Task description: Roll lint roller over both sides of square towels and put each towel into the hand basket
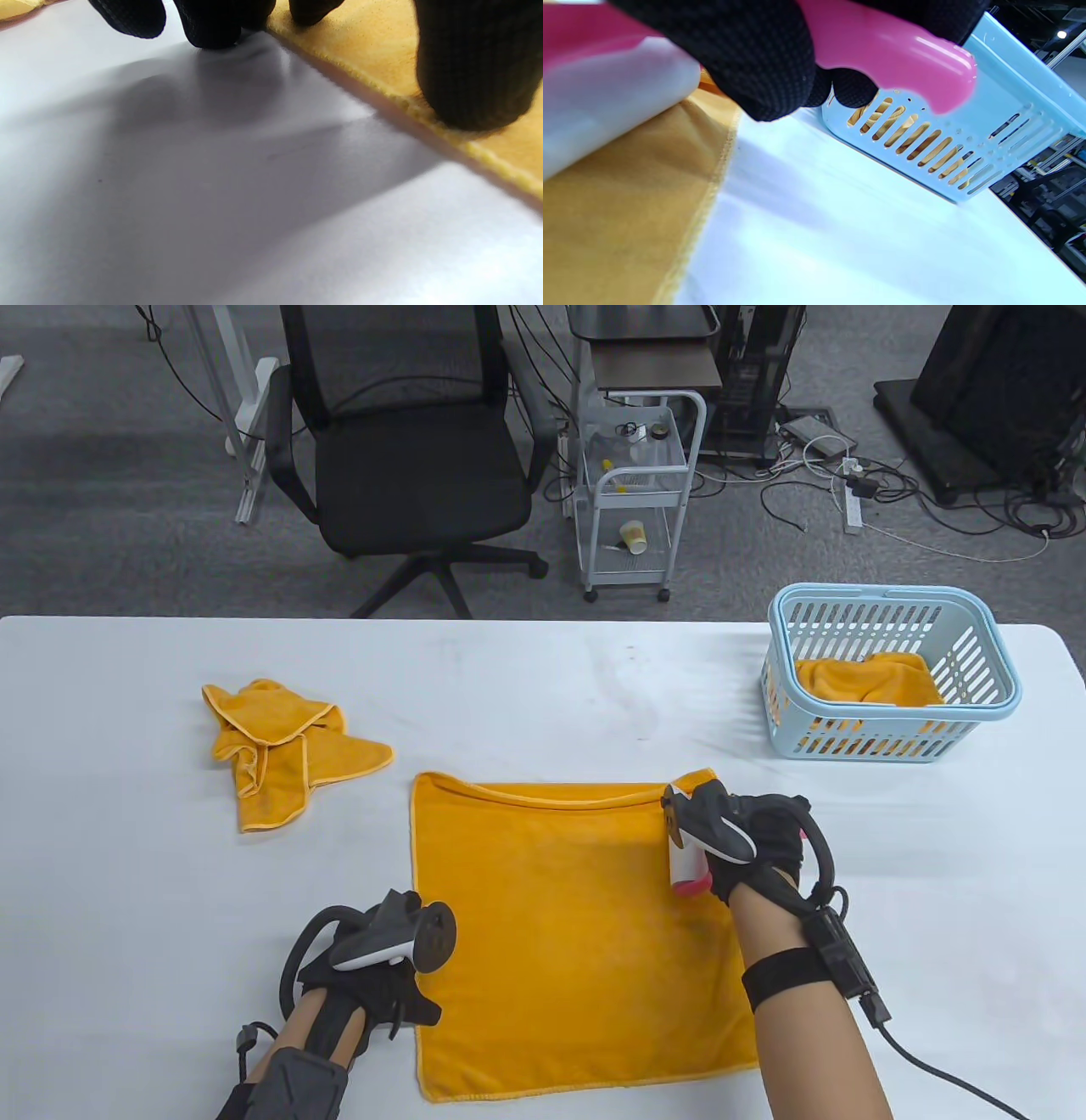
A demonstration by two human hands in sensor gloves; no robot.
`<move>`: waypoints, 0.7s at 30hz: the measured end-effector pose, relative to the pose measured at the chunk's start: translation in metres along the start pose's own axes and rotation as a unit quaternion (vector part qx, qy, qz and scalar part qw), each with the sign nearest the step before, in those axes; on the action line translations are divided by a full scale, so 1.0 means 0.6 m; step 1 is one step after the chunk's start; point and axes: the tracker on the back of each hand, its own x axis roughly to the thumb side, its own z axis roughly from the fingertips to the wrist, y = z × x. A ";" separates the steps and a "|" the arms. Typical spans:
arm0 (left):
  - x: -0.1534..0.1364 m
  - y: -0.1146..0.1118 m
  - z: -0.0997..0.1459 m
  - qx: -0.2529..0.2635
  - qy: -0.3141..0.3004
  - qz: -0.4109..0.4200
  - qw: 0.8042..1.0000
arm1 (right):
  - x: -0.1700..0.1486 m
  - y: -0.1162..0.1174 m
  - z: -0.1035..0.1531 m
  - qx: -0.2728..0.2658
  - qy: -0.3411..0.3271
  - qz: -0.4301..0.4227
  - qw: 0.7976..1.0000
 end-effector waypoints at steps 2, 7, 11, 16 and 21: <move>0.000 0.000 0.000 0.000 0.000 0.000 1.000 | 0.000 -0.001 0.011 -0.013 -0.013 -0.021 1.000; 0.000 0.000 0.000 0.000 0.000 0.000 1.000 | 0.027 -0.016 0.072 -0.068 -0.117 -0.109 0.985; 0.000 0.000 0.000 0.000 0.000 0.000 1.000 | 0.059 -0.012 0.115 -0.074 -0.186 -0.107 0.974; 0.001 0.000 0.000 0.000 0.003 0.000 1.000 | 0.073 0.015 0.128 -0.070 -0.208 -0.084 0.972; 0.000 -0.001 0.000 0.000 0.003 0.003 1.000 | 0.036 0.026 0.114 -0.049 -0.174 -0.082 0.980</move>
